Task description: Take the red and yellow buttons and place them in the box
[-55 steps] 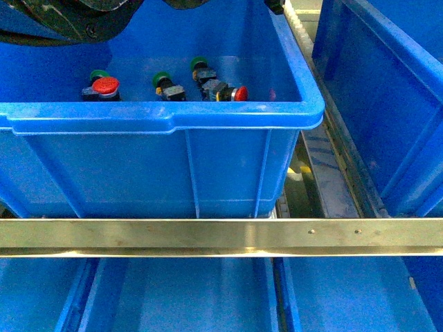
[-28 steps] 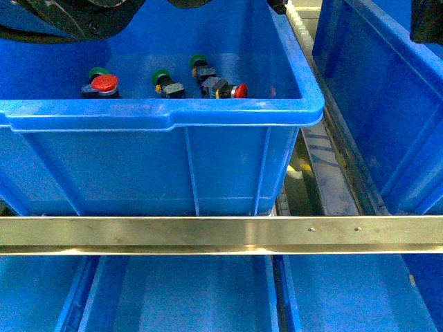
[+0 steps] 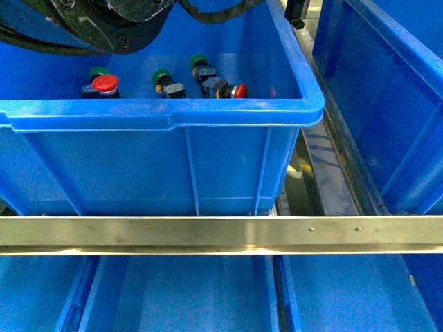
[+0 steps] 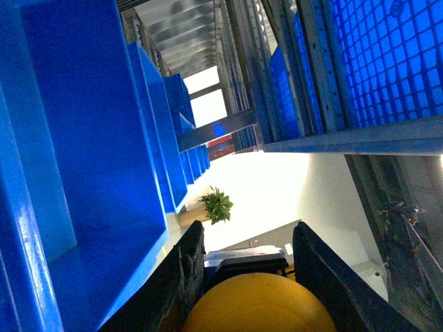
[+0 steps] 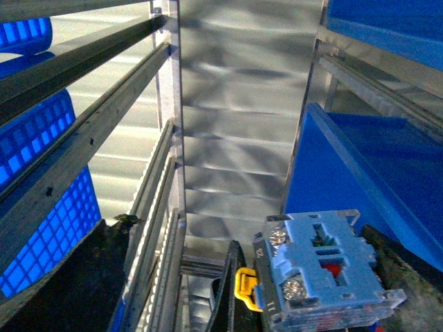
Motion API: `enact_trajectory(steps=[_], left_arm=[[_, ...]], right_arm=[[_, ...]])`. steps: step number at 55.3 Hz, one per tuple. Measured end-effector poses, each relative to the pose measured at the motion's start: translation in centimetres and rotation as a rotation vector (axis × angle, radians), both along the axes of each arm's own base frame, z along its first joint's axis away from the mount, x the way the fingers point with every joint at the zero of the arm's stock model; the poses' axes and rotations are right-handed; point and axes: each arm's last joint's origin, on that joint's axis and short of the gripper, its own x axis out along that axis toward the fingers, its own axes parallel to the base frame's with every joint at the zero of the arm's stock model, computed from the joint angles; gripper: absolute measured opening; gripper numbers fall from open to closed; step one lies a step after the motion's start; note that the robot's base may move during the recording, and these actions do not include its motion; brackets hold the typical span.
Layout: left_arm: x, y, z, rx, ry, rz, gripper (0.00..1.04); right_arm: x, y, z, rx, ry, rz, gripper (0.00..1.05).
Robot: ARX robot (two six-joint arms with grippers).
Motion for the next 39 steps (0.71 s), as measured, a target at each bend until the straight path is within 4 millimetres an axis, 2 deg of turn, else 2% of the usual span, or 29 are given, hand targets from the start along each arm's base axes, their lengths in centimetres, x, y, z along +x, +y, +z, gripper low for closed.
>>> enact_trajectory(steps=[10, 18, 20, 28, 39], left_arm=[[0.0, -0.4, 0.4, 0.002, -0.002, -0.003, 0.32], [0.0, -0.6, 0.8, 0.003, -0.01, 0.0, 0.32], [0.0, -0.7, 0.8, 0.003, -0.007, 0.002, 0.32], [0.0, -0.8, 0.9, -0.006, -0.005, 0.024, 0.32], [0.3, -0.7, 0.7, -0.002, -0.021, 0.045, 0.65]], right_arm=[[0.1, -0.3, -0.1, -0.021, 0.016, -0.012, 0.67], [0.2, -0.6, -0.4, -0.027, 0.028, -0.023, 0.4], [0.2, -0.7, -0.4, -0.027, 0.029, -0.024, 0.37], [0.3, -0.9, -0.5, -0.029, 0.031, -0.027, 0.35], [0.3, -1.4, -0.4, -0.04, 0.03, -0.058, 0.34]])
